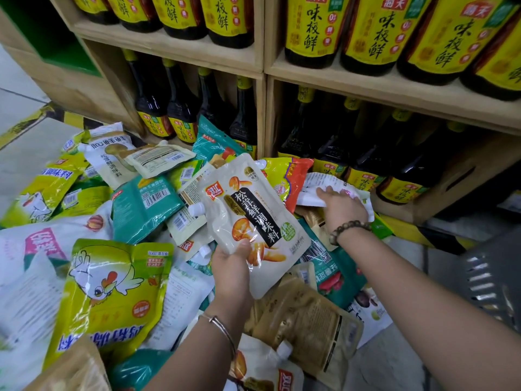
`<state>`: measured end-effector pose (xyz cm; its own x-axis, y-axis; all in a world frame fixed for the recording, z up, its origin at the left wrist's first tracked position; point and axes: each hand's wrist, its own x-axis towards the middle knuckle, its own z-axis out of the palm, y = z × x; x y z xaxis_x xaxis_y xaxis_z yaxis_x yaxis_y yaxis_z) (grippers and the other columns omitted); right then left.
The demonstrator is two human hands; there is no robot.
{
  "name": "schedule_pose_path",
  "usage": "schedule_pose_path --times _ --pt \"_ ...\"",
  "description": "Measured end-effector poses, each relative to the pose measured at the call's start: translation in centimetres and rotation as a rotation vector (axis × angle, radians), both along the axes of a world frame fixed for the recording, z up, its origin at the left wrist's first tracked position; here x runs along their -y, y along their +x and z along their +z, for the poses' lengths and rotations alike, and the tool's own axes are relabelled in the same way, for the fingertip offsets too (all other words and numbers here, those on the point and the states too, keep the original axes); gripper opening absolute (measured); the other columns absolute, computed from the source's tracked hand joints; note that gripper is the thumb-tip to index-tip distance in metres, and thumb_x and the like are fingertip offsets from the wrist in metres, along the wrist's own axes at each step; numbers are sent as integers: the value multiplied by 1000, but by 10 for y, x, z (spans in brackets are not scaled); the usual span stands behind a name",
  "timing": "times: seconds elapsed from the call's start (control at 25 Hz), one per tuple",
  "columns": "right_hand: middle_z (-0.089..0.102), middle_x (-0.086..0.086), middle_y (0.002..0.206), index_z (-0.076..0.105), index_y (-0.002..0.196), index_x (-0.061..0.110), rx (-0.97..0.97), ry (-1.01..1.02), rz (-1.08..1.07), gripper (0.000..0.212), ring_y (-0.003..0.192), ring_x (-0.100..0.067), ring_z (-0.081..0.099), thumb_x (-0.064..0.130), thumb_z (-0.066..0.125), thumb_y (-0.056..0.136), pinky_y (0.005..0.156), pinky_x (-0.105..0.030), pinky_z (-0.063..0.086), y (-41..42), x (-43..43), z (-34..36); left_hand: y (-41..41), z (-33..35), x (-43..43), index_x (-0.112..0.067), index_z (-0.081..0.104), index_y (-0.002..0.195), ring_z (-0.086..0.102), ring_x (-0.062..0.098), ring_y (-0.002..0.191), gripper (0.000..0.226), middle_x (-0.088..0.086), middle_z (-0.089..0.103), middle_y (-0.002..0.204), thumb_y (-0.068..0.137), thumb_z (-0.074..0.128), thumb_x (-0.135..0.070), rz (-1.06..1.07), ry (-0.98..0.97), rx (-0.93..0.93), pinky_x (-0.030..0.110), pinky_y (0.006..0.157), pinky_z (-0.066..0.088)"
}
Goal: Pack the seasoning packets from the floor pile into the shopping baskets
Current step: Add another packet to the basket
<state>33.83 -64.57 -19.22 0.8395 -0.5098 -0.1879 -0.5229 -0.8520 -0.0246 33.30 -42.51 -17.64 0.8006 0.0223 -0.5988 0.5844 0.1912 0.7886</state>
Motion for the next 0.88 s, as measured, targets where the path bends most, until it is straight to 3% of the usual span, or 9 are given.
schedule_pose_path --times 0.12,0.24,0.36,0.48,0.6,0.68,0.76,0.88 --pt "47 -6 139 36 140 37 153 10 -93 63 120 -28 50 -1 37 90 86 -36 44 -7 6 8 4 6 -4 -15 63 93 69 27 73 11 7 72 80 91 57 -6 7 -19 20 34 62 54" --pt "65 -14 111 47 134 36 289 -79 -82 51 94 -32 62 7 43 92 62 -30 38 -14 8 20 8 13 -10 -12 64 91 67 22 65 11 6 70 75 90 57 -4 4 -23 80 29 56 53" --pt "67 -18 97 55 125 36 397 -99 -133 43 84 -36 63 11 45 91 60 -31 37 -24 12 45 9 21 -16 -14 64 86 66 18 61 15 1 70 70 89 57 -1 22 -37 141 29 59 51" --pt "65 -22 92 63 110 30 684 100 -401 29 85 -40 62 20 46 89 63 -31 38 -38 24 82 9 28 -14 -18 63 81 66 15 62 21 -8 70 62 88 58 0 54 -54 181 32 65 51" --pt "65 -7 84 67 99 18 1048 348 -498 20 78 -21 56 16 52 86 64 -20 35 -35 29 120 7 42 -2 -19 63 81 65 16 62 19 -8 70 63 86 60 -1 80 -116 185 33 67 50" --pt "57 1 71 65 81 13 1247 516 -519 14 67 -12 48 5 54 84 63 -19 35 -28 29 146 6 57 12 -21 63 88 67 16 67 9 -5 71 76 86 65 -12 109 -176 200 36 69 53" --pt "51 2 65 56 69 16 1302 624 -505 20 62 -10 44 4 56 85 63 -23 35 -25 27 167 5 74 25 -24 61 88 69 16 73 10 -5 72 83 84 70 -26 142 -211 258 40 72 55" --pt "46 -9 66 55 69 6 1223 628 -424 22 65 -16 41 16 60 88 60 -27 34 -31 21 193 -1 94 38 -23 62 92 70 20 80 15 1 72 93 83 71 -31 152 -234 336 46 77 56"
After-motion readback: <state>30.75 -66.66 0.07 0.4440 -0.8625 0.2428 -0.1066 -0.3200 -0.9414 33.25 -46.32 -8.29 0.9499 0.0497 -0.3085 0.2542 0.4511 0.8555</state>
